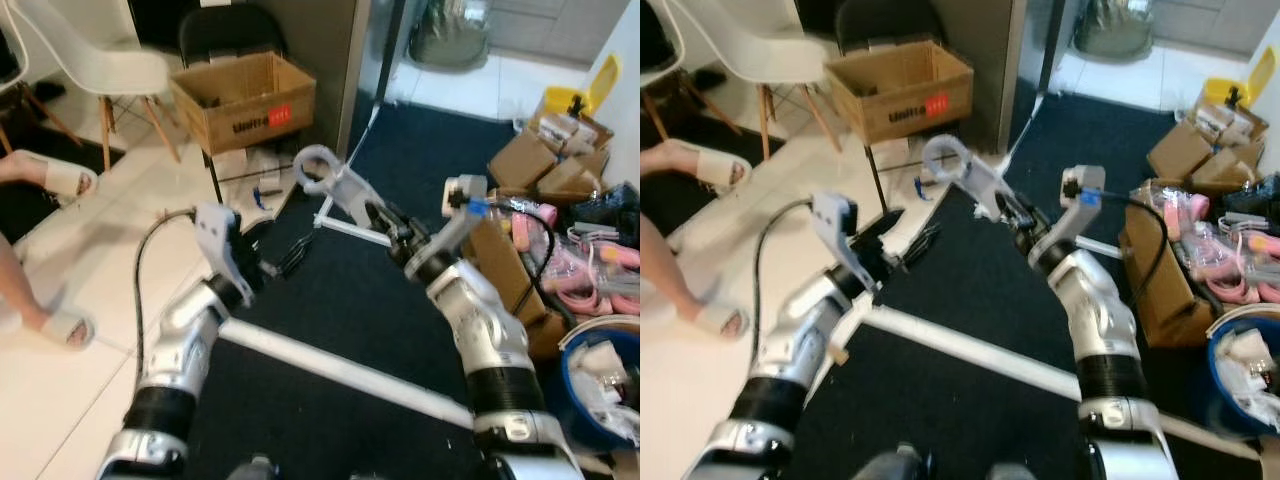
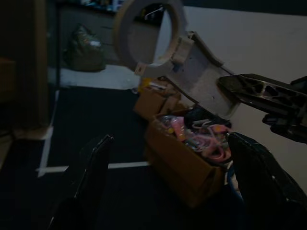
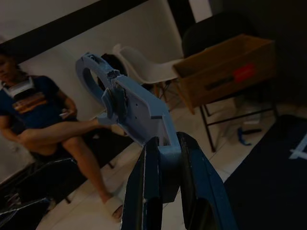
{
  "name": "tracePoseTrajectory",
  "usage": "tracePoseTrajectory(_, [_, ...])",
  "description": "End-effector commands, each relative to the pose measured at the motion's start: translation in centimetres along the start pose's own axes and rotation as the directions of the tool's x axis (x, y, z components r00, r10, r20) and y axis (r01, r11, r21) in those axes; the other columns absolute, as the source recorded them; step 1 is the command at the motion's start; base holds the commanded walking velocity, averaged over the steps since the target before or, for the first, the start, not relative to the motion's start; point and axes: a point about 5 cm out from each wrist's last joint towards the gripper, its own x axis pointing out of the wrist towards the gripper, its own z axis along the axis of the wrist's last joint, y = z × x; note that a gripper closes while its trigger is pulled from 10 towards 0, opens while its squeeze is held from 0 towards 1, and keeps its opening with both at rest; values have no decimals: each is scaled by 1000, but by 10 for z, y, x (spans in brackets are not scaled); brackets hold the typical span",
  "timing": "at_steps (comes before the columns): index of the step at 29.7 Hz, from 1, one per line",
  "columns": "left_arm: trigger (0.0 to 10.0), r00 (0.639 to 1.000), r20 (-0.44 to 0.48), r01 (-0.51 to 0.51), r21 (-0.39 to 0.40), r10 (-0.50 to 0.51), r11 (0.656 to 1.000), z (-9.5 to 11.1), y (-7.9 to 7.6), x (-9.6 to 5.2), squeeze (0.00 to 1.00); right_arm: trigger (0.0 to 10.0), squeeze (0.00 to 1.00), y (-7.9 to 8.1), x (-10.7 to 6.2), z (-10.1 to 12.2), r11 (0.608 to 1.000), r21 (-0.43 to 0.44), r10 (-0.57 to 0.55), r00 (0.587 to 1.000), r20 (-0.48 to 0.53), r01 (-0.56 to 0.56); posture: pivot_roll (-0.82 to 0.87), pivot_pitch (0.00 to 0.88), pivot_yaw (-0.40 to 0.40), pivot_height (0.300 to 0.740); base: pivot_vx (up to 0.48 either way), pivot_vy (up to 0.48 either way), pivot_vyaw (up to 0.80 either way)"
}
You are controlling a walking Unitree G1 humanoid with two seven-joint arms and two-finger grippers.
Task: Picking trash to rubbish bin
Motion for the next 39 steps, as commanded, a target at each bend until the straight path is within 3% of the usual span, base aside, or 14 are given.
tracePoseTrajectory(1, [10000, 1000, 12, 10, 1, -10, 1000, 1, -3, 1, 0, 10000, 0, -4, -2, -1, 1000, 16, -20, 1000, -3, 20, -64, 0, -41, 740, 349, 0, 0])
tracePoseTrajectory(39, [10000, 1000, 7, 26, 9, -26, 1000, 1, -4, 2, 0, 10000, 0, -4, -2, 0, 1000, 4, -18, 1000, -13, 18, -65, 0, -43, 740, 400, 0, 0])
